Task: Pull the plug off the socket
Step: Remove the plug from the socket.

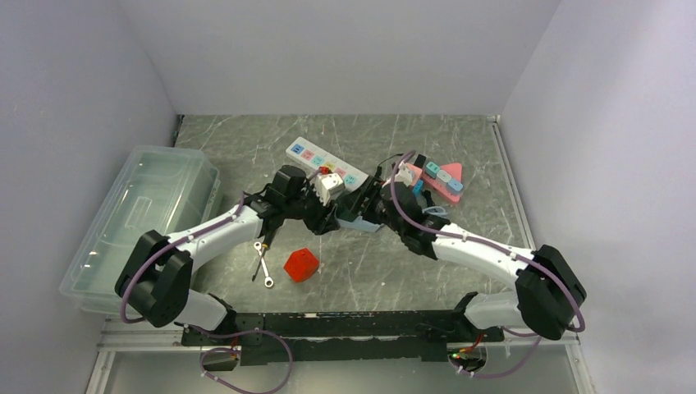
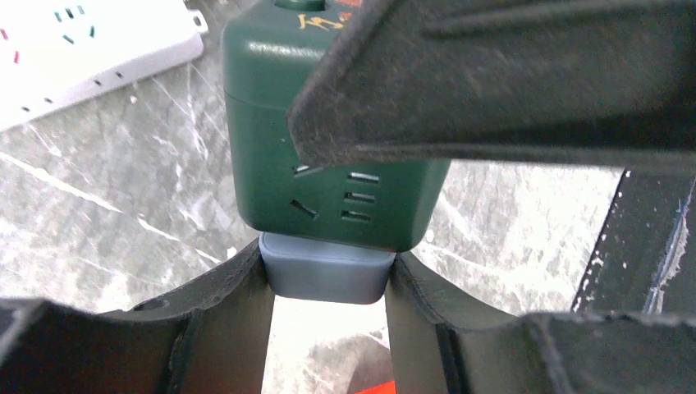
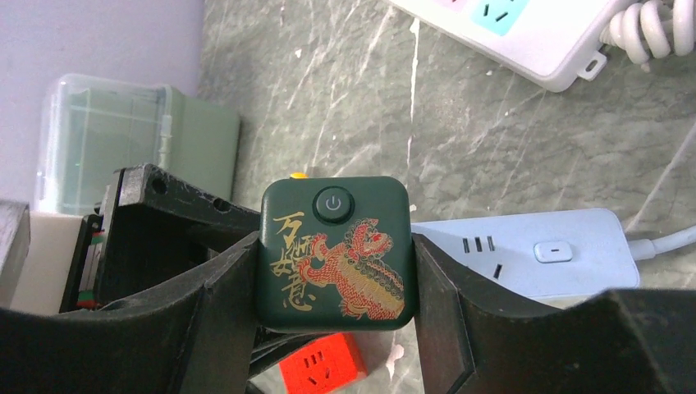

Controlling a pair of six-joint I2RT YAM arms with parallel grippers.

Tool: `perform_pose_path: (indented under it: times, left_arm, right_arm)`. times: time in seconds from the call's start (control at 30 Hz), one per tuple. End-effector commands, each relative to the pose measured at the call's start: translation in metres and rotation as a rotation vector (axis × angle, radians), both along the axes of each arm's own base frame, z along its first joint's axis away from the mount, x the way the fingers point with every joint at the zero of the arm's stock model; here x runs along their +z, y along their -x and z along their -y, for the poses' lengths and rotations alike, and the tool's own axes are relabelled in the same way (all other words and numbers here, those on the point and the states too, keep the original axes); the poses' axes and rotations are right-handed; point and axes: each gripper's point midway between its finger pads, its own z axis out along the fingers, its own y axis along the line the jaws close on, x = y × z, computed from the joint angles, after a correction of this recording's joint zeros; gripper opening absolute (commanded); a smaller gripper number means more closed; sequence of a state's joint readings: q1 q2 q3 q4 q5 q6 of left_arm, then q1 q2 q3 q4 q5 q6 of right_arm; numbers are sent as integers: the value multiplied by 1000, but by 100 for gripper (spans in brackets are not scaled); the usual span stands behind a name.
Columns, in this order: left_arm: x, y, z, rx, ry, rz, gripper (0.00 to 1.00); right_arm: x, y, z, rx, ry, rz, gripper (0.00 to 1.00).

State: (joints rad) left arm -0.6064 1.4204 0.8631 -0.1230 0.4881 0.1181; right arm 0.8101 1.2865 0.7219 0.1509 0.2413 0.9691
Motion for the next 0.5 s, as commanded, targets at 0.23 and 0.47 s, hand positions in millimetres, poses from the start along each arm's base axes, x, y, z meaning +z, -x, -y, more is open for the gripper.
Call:
perform_pose_path:
  times: [0.23,0.47]
  left_arm:
    - [2,-33,-10,114,-64,95,0]
    - [2,-36,-12,126,-67,77,0]
  right_arm:
    - [6,-3,10,41,-21,-55,0]
    - [12,37,-9,3,51,22,0]
